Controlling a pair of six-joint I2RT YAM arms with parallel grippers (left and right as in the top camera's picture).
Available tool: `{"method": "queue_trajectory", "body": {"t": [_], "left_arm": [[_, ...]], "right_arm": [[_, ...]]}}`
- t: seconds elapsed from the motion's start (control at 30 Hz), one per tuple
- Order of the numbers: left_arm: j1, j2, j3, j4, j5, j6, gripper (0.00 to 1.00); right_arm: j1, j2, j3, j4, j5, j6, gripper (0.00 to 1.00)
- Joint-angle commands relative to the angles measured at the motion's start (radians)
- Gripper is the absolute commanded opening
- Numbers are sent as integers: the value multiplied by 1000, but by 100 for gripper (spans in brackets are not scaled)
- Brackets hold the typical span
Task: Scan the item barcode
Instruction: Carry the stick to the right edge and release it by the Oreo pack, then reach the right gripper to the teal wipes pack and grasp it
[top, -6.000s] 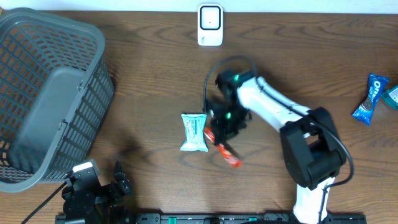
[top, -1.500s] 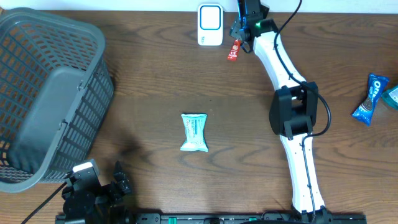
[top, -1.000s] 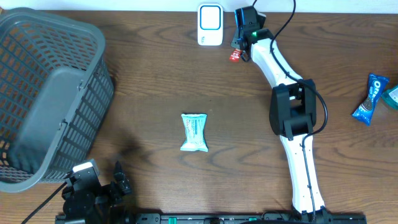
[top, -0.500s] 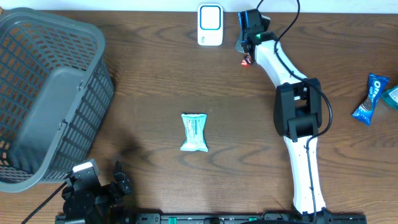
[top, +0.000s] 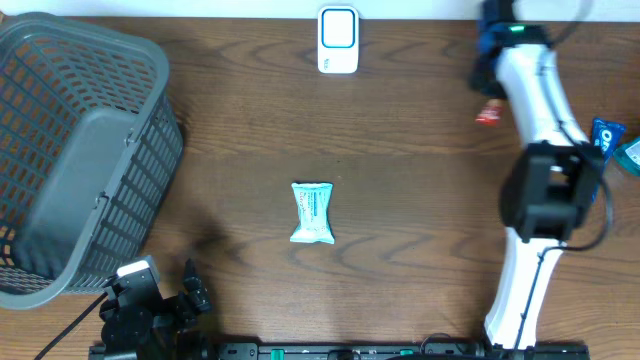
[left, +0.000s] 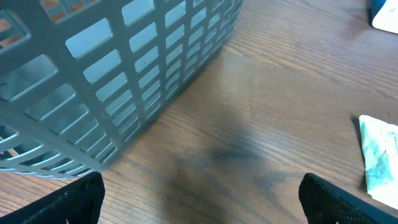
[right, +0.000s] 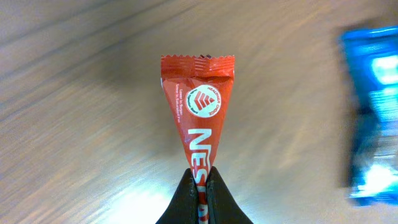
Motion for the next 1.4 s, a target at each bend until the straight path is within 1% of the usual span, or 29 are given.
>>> {"method": "queue_trajectory", "body": {"t": [0.0,0.13,0.17,0.27,0.43,0.57,0.6,0.63,0.7,0.73,0.8,0.87,1.0,1.07,1.17,1.2,1.3,1.37], "left_arm": [[-4,0,-2,-1,-2,-5,100],[-4,0,-2,-1,-2,-5,100],[-4,0,-2,-1,-2,-5,100],[-4,0,-2,-1,-2,-5,100],[-4,0,-2,-1,-2,-5,100],[-4,0,-2,-1,-2,-5,100],[-4,0,-2,-1,-2,-5,100],[-4,0,-2,-1,-2,-5,100],[-4,0,-2,-1,-2,-5,100],[-4,0,-2,-1,-2,-5,100],[-4,0,-2,-1,-2,-5,100],[-4,0,-2,-1,-2,-5,100],[-4,0,-2,-1,-2,-5,100],[-4,0,-2,-1,-2,-5,100],[-4,0,-2,-1,-2,-5,100],[-4,0,-2,-1,-2,-5,100],[-4,0,-2,-1,-2,-5,100],[-4,0,-2,-1,-2,-5,100]], "right_arm": [[-113,-3,-16,0,57,-80,1],[-226,-3,-67,84,36,-139,1],[-271,-3,-117,161,10,-175,1],[-320,-3,-204,269,-42,-192,1],[-367,-3,-332,414,-127,-191,1],[-373,-5,-343,439,-164,-190,1],[-371,-11,-334,428,-165,-190,19],[-369,-19,-321,414,-165,-191,40],[-364,-39,-287,379,-166,-190,91],[-360,-55,-265,359,-173,-190,99],[-349,-93,-220,323,-213,-190,99],[-311,-192,-152,220,-339,-189,99],[-224,-322,-142,157,-433,-187,99],[-153,-374,-142,116,-480,-188,99],[-48,-410,-142,24,-563,-187,99],[39,-411,-143,-54,-683,-187,99],[157,-395,-168,-105,-858,-188,99],[236,-384,-198,-105,-943,-188,99]]}}
